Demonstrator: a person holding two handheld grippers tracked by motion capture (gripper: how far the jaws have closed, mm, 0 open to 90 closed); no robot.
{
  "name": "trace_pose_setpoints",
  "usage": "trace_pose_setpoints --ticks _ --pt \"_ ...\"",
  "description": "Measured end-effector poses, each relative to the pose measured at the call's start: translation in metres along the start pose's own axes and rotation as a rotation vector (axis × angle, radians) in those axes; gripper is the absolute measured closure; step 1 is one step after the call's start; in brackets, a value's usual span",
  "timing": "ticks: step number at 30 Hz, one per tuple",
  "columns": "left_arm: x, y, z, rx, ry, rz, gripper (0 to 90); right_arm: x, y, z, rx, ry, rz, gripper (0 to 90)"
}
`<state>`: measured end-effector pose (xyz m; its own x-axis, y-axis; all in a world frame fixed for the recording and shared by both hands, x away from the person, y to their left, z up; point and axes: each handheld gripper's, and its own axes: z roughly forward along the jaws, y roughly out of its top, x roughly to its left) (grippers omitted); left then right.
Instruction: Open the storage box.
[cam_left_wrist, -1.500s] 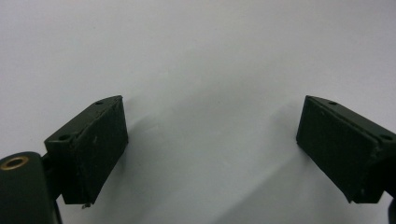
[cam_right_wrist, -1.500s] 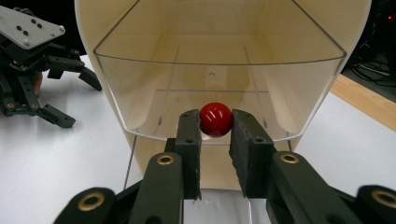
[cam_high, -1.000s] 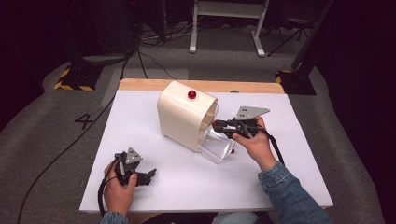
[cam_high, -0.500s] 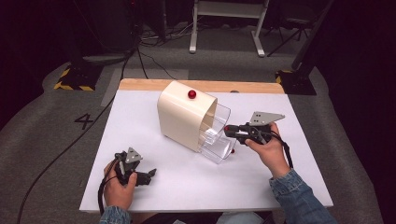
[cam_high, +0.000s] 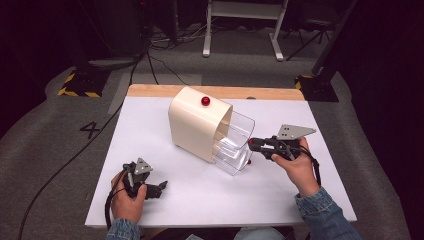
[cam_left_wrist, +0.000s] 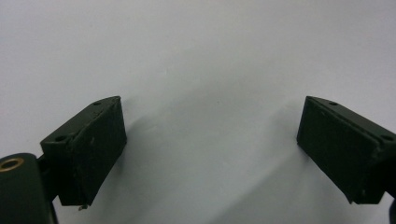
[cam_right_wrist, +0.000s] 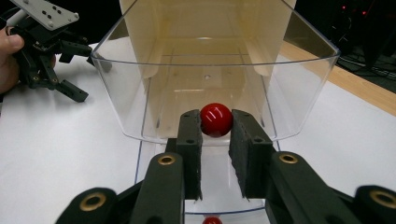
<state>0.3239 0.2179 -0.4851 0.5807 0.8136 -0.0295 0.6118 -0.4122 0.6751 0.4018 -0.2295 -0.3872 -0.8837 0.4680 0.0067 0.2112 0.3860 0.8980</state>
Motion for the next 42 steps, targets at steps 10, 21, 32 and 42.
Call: trace_pose_setpoints --ticks 10,21,32,42 --pt "0.0 0.0 0.0 -0.002 0.005 0.008 8.3 0.0 -0.003 -0.002 0.022 -0.002 0.005 74.1" --pt "0.0 0.0 0.0 -0.003 0.006 0.01 8.3 -0.004 -0.012 -0.001 0.079 -0.01 0.028 72.3" --pt "0.0 0.0 0.0 -0.003 0.005 0.01 8.3 -0.005 -0.012 -0.004 0.066 -0.046 0.023 55.6" --pt "0.0 0.0 0.0 -0.001 0.005 0.01 8.3 -0.007 -0.009 -0.027 0.04 -0.085 0.025 51.5"
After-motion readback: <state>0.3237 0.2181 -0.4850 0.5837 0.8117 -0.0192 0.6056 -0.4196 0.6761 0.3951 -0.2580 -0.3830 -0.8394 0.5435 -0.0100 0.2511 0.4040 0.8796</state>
